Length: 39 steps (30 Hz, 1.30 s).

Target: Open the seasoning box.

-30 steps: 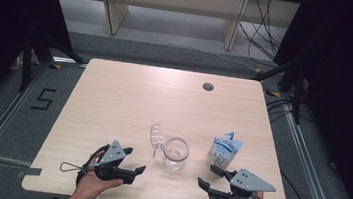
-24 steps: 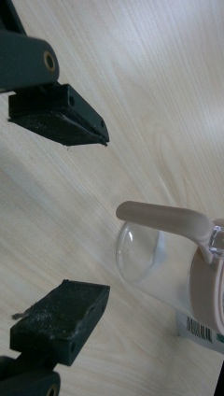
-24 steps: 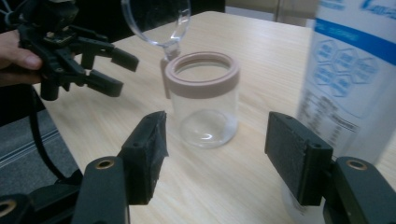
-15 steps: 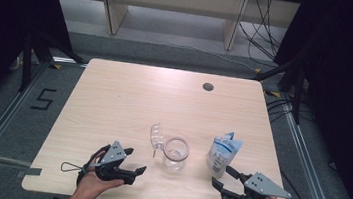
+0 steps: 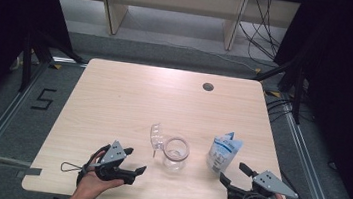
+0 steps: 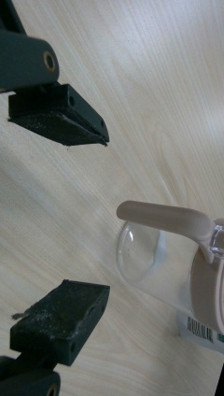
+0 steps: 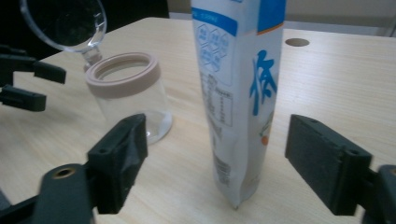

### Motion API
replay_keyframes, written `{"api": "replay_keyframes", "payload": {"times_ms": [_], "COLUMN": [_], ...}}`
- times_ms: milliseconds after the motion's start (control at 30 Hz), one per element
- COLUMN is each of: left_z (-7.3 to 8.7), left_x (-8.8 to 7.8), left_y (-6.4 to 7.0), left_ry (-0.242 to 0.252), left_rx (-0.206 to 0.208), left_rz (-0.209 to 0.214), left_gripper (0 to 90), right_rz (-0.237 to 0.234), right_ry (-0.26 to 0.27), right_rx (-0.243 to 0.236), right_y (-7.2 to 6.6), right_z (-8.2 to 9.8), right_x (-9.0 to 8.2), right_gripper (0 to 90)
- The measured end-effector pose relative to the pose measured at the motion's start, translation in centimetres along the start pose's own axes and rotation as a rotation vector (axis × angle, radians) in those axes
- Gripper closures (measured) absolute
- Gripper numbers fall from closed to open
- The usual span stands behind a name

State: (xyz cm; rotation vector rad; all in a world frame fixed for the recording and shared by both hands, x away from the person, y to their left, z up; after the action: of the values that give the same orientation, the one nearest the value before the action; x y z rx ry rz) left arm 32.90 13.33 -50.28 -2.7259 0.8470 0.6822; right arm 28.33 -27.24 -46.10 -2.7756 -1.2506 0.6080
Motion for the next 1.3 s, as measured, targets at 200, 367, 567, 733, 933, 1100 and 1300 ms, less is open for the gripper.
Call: {"api": "replay_keyframes", "payload": {"times_ms": [200, 367, 567, 733, 933, 1100, 1300], "left_z": [0.0, 0.0, 0.0, 0.1, 0.1, 0.1, 0.1], "left_x": [0.0, 0.0, 0.1, 0.0, 0.0, 0.1, 0.1], "left_y": [0.0, 0.0, 0.2, 0.0, 0.0, 0.1, 0.1], "left_ry": [-0.002, -0.001, -0.005, -0.008, -0.007, -0.007, -0.008], "left_rx": [0.004, 0.003, -0.009, -0.006, -0.008, -0.012, -0.013], "left_rz": [-0.005, -0.002, -0.004, -0.012, -0.011, -0.007, -0.007], "left_gripper": [21.9, 21.8, 21.8, 21.6, 21.6, 21.6, 21.5], "right_rz": [0.005, 0.015, 0.015, 0.021, 0.028, 0.019, 0.003], "right_ry": [-0.001, -0.007, 0.001, 0.002, -0.007, 0.004, -0.005], "right_rx": [0.002, 0.012, 0.072, 0.028, 0.057, 0.022, 0.013], "right_y": [0.5, 0.9, 1.3, 2.0, 1.9, 2.3, 2.4], "right_z": [0.1, 0.1, 0.2, 0.1, 0.1, 0.1, 0.0], "right_x": [0.6, 1.1, 1.8, 2.2, 2.9, 3.6, 4.2], "right_gripper": [17.2, 16.2, 16.9, 17.5, 17.0, 15.6, 15.6]}}
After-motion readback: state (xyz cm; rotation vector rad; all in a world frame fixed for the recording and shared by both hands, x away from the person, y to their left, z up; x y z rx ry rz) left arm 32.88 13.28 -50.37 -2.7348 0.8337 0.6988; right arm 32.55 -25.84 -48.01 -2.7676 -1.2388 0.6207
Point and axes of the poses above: each handheld gripper's, and its own axes: x roughly forward along the jaws, z roughly out of its underside, y roughly to its right, the point moved 1 cm from there along x, roughly forward along the jaws, and after that the axes turned 14 degrees about -z, right-handed, at the moved point
